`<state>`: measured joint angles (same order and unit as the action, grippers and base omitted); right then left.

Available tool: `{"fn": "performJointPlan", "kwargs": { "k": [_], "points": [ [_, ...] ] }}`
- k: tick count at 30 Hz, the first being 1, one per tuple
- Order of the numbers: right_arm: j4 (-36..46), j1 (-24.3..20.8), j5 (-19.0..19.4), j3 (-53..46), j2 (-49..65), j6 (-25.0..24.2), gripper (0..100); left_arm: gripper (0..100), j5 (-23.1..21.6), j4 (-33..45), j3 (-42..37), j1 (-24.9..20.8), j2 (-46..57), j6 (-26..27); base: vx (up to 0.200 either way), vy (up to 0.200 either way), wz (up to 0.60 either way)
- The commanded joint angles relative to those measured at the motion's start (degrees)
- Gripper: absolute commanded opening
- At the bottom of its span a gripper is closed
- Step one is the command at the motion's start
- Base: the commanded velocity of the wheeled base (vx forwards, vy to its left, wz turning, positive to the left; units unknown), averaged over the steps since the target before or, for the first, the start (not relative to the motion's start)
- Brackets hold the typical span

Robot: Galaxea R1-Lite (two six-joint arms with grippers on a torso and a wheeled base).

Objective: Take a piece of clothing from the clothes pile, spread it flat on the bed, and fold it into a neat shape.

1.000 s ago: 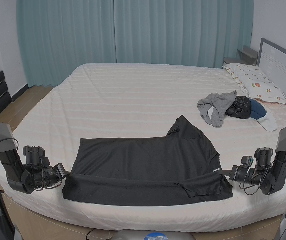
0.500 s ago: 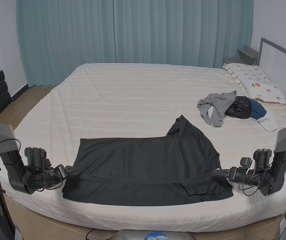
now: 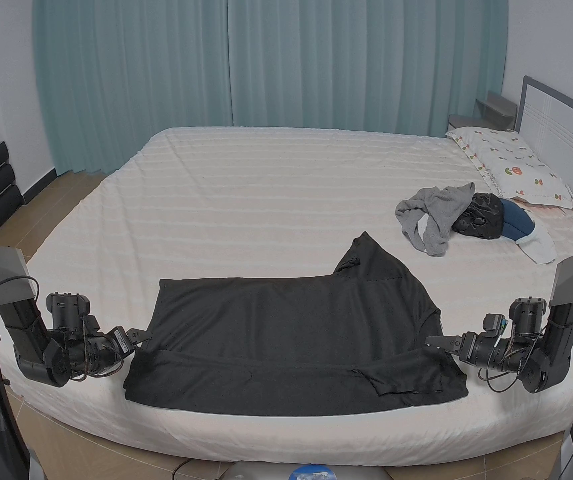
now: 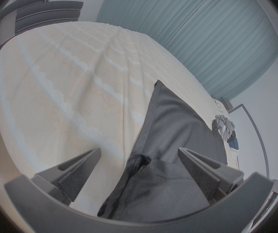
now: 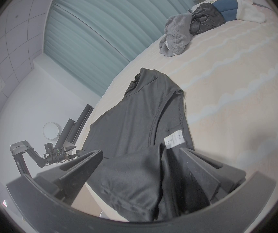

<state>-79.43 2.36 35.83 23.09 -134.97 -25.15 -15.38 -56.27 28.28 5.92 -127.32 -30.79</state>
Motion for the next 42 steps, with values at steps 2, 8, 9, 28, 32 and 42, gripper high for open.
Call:
{"fn": "performJointPlan", "kwargs": {
  "k": [2,8,9,28,32,42],
  "points": [
    [0.0,0.0,0.0,-0.1,0.0,0.0,100,100,0.0,-0.1,-0.1,0.2,0.3,0.0,0.100,0.000,0.00],
    [0.0,-0.1,-0.1,-0.2,0.0,0.0,100,100,-0.1,-0.8,-0.3,0.6,0.4,-0.1,0.000,0.000,0.00],
    [0.0,-0.1,-0.1,-0.1,0.0,0.0,100,100,-0.1,-0.8,-0.3,0.6,0.4,-0.1,0.000,0.000,0.00],
    [0.0,-0.1,0.0,0.3,0.2,-2.0,100,100,-0.2,1.0,11.3,0.6,0.1,-7.0,0.000,0.000,0.00],
    [-0.1,-0.1,0.0,0.3,0.2,-2.4,100,100,-0.3,5.1,20.6,0.5,-4.6,-6.9,0.000,0.000,0.00],
    [-0.2,0.4,-0.1,0.9,0.3,-3.9,100,100,-1.6,7.1,35.6,0.1,-15.3,-6.7,0.000,0.000,0.00]
  ]
}}
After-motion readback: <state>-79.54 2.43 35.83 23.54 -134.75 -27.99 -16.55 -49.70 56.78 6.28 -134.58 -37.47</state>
